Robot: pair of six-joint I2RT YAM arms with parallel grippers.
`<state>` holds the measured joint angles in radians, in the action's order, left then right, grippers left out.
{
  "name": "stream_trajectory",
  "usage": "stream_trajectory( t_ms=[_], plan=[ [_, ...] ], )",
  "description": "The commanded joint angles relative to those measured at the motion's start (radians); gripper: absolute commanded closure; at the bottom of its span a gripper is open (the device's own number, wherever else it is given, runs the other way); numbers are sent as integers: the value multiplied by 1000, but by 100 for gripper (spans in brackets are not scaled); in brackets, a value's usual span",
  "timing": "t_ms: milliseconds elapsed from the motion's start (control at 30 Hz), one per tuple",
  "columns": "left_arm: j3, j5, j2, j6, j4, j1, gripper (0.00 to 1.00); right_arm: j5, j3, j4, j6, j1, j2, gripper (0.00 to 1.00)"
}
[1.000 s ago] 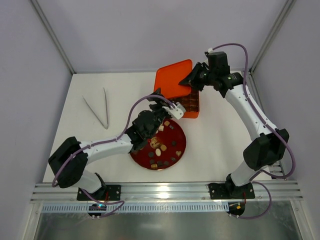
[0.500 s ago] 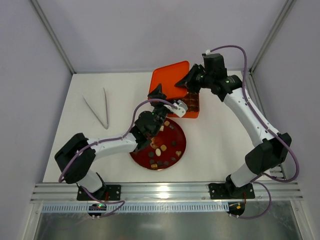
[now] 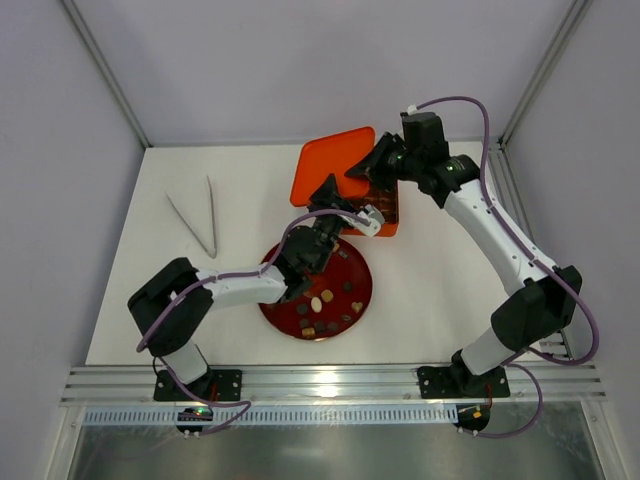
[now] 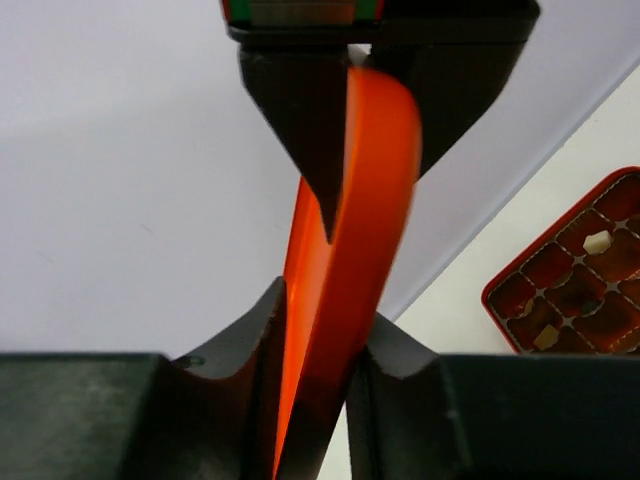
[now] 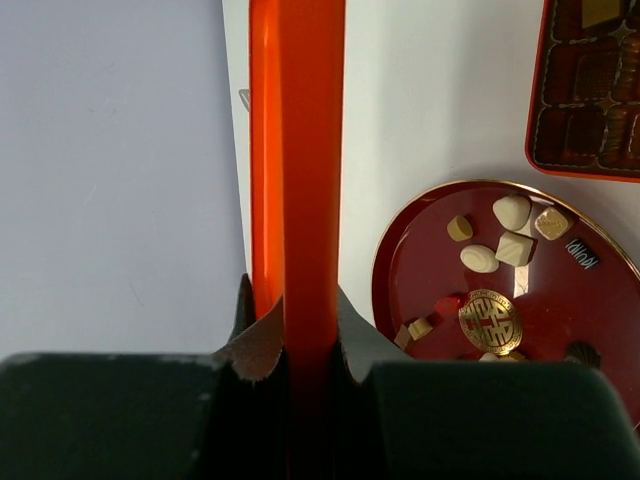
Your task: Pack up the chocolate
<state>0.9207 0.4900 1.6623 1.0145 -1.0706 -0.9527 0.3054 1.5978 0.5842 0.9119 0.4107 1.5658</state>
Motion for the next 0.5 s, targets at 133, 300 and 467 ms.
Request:
stream_trajectory(
  t_ms=[133,300,467],
  plan=[
    [53,30,4,55,-212,-4,100,12,-7,-50,-2,14,-43,96],
    [46,13,1,78,-239,-11,100,18,-19,-66,-7,14,-44,81],
    [46,-1,-12,75,-239,-17,100,17,-44,-104,-19,16,-56,52]
  ],
)
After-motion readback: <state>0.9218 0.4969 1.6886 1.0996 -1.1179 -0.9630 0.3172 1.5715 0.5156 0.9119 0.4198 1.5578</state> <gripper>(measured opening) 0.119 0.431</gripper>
